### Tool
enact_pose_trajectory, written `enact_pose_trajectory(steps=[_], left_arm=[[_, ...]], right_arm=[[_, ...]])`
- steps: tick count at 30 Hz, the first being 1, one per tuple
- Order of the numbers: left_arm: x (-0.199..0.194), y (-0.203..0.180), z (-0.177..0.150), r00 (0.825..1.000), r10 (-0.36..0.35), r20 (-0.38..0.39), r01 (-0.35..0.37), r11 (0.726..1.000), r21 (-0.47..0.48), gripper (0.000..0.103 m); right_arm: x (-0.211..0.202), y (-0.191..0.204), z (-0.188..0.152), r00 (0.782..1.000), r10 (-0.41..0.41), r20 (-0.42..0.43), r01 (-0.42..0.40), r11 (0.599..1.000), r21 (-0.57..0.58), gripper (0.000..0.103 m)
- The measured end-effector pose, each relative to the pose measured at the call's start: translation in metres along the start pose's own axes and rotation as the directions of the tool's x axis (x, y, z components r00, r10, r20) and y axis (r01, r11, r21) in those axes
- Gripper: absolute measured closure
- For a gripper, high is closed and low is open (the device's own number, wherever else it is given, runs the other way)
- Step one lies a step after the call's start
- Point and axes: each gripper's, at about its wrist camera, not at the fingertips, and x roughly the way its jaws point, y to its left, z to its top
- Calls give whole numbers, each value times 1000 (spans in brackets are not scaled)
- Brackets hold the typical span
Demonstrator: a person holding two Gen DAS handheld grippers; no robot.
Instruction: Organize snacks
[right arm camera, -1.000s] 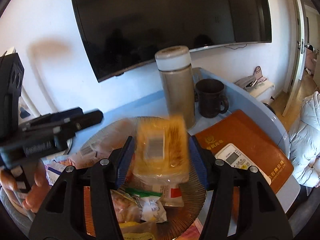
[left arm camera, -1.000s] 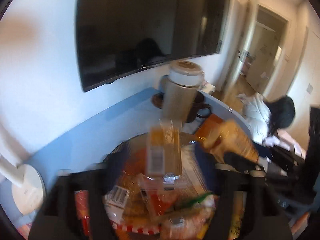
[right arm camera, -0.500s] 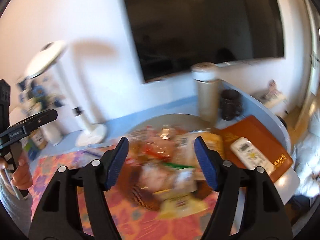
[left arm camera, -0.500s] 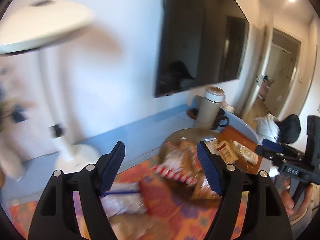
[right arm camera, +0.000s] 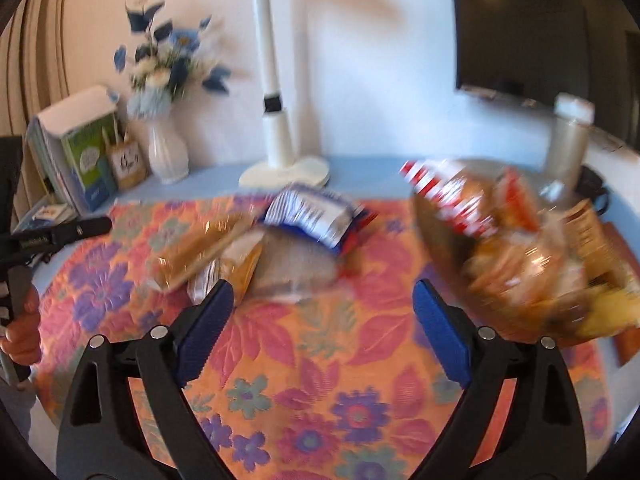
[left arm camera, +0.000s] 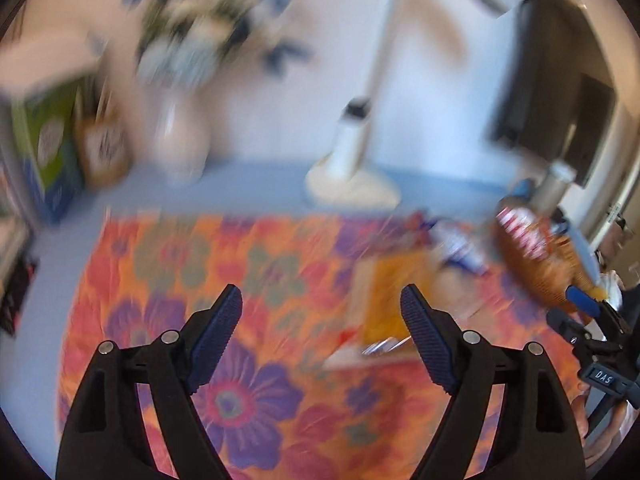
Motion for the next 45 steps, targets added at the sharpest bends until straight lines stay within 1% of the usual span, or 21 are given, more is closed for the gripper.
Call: enact_pose_trajectory(steps=[3,7,10,17,20,22,25,27,28,30,34,35,36,37,38,39,40,41,42,43,45], left_arm=[[28,18,-23,998,11,-68,-13,999,-36,23],[44,25,-37,996,18,-93,-23,998,-53,23],[41,26,-36,998,-4,-62,1,999,-50,19],[40,31,-38,997,-52,-64,46,995,-86,16],[43,31,-37,992,-83,-92,74,993,-97,14],[41,24,-34,983,-139,-118,129,988,-87,14],[29,2,-16,954,-270,-133,261,962,-84,5],[32,-13,1,942,-296,-161,286,955,-83,5],[37,-17,7,932,-314,-183,302,949,-88,5],[63,-26,19,895,-359,-264,338,933,-124,5],[111,-27,19,852,-370,-370,312,927,-208,5],[119,-27,17,833,-396,-386,327,916,-234,5],[128,-28,12,794,-452,-406,367,889,-273,5],[130,-30,9,787,-461,-410,374,885,-276,5],[129,-33,9,799,-448,-400,371,892,-259,5],[127,-38,8,814,-427,-394,365,903,-226,5],[127,-43,6,824,-407,-395,355,913,-200,5],[125,-48,5,839,-383,-387,343,923,-173,6],[124,-50,5,846,-372,-381,335,928,-162,10],[122,-52,4,860,-348,-373,316,937,-147,22],[118,-50,4,861,-362,-356,327,932,-157,27]], right_arm=[[13,-2,0,999,-23,-38,23,1000,3,12],[22,-3,0,997,-11,-71,12,1000,2,9],[25,0,-2,996,-16,-88,15,1000,-15,9],[21,9,-6,997,-11,-73,7,998,-59,4],[28,7,-4,991,42,-129,-47,998,-35,3],[32,3,0,977,136,-165,-135,991,19,3],[33,4,11,954,254,-162,-238,965,111,3],[37,12,19,942,291,-169,-270,953,138,5],[40,19,23,942,283,-180,-264,957,123,11],[46,31,24,940,274,-204,-261,961,89,22],[67,40,17,921,290,-260,-270,956,113,32],[71,39,16,916,298,-267,-274,954,126,36],[76,39,15,913,304,-271,-275,951,139,40],[79,37,14,911,320,-262,-285,945,163,40],[79,35,14,910,330,-251,-293,940,176,41],[78,34,14,907,343,-246,-303,935,185,48],[78,34,13,897,371,-241,-329,924,197,65],[76,34,13,889,393,-235,-349,914,206,67],[74,34,12,894,382,-234,-340,919,199,68],[72,36,12,897,377,-232,-338,922,189,71],[65,39,9,900,370,-230,-336,926,172,78]])
